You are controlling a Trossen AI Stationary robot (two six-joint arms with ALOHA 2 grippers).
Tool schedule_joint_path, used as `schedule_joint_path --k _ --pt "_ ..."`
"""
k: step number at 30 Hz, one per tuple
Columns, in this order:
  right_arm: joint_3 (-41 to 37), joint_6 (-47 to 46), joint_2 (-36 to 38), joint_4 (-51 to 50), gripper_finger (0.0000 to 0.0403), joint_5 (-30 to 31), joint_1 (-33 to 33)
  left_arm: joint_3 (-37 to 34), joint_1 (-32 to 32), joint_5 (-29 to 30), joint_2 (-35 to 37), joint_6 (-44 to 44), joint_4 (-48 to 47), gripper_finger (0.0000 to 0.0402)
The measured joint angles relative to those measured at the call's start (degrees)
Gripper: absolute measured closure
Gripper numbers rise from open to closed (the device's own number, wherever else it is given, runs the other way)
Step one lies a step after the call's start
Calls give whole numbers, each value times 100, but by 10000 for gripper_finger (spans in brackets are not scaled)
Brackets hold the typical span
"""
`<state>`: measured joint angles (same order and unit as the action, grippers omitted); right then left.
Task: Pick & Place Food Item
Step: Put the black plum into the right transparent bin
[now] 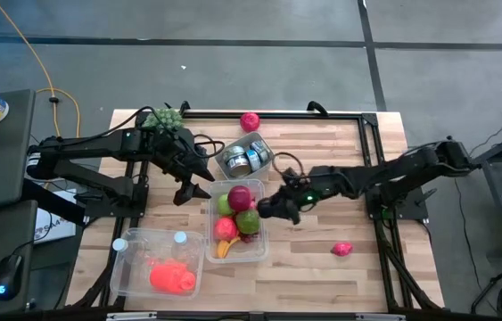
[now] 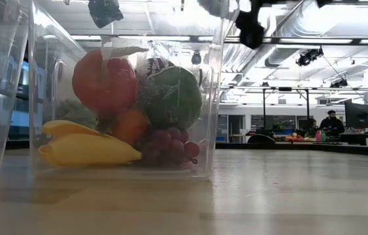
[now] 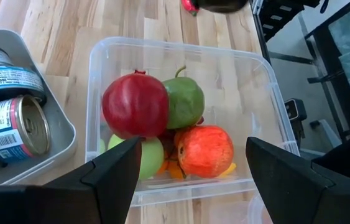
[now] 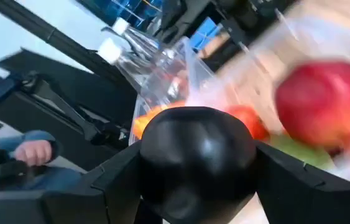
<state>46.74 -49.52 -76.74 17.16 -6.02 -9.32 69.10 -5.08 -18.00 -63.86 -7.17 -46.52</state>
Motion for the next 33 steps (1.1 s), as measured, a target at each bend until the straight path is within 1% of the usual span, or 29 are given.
schedule_joint_path --k 3,7,8,10,14,17,19,23,26,27,30,33 --pt "684 462 -398 -596 152 -62 -5 0 0 4 0 11 20 120" --pt "1498 878 -1048 -1231 151 -527 98 0 1 4 0 6 41 120" --pt "1657 928 -1202 -1349 151 -622 119 0 0 2 0 -7 43 120" --pt "1957 1029 -1492 -1282 151 -847 136 0 0 -35 0 -14 31 120" --pt "2091 1216 -1733 -1049 151 -1555 243 0 58 -224 0 -165 -91 120" --pt "2096 1233 -1745 -946 151 -1797 373 0 180 -225 0 -209 -273 120" --pt "2094 1233 -1745 -946 151 -1752 439 0 300 -196 0 -333 -379 120" --pt "2094 1263 -1747 -784 151 -1405 453 0 573 -114 0 -527 -470 120" --pt "2094 1869 -1747 -629 151 -1284 429 0 831 186 0 -731 -470 120" --pt "2094 2152 -1747 -594 151 -1112 404 0 918 278 0 -775 -473 120" --pt "2094 2745 -1747 -495 151 -322 239 0 1204 584 0 -942 -470 120" --pt "2094 2963 -1747 -438 151 6 121 0 1474 933 0 -1072 -470 120"
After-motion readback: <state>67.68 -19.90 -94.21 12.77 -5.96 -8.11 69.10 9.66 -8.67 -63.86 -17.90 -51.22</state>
